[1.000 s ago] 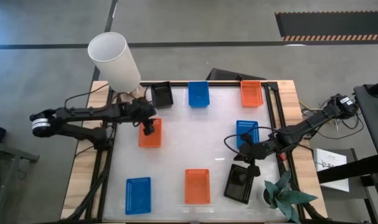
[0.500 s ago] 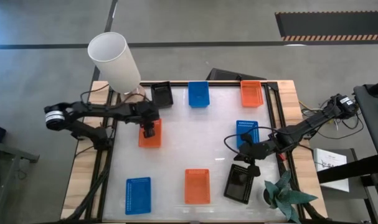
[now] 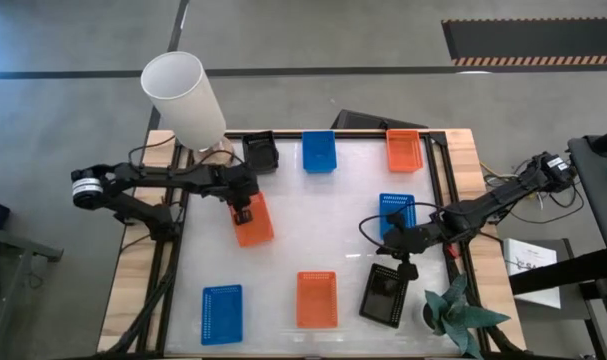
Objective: Stack baskets by color
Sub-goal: Stack the middle left orange bin on top of the top right orange bin
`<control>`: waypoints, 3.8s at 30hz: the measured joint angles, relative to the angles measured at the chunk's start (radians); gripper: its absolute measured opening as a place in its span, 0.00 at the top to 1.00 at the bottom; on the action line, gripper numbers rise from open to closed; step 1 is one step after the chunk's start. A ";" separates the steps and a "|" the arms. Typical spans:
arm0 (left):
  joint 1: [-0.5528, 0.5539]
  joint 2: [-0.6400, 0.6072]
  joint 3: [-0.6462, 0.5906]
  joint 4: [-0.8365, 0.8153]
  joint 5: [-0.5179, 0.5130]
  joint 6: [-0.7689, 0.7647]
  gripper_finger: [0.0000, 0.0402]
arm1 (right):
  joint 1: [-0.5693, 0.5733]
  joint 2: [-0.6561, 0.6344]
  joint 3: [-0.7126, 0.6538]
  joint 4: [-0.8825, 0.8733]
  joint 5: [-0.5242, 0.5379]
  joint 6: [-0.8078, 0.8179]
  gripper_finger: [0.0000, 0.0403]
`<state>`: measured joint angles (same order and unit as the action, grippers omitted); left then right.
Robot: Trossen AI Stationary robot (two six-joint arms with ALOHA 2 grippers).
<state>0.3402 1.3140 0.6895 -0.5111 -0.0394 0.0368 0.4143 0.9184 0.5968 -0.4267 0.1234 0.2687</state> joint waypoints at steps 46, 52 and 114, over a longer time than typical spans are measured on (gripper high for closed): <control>-0.058 0.566 0.487 0.411 0.181 0.003 1.00 | -0.112 0.000 0.000 0.142 0.010 -0.115 0.98; -0.067 0.541 0.486 0.415 0.183 0.001 0.94 | -0.135 0.000 0.000 0.185 0.011 -0.125 0.93; -0.191 -0.124 -0.620 1.663 0.060 -0.046 1.00 | -0.638 1.153 1.103 -0.472 -0.184 -0.479 0.69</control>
<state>0.1493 1.1904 0.0693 1.1522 0.0208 -0.0096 -0.2238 2.0717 1.6998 -0.8983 -0.0602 -0.2108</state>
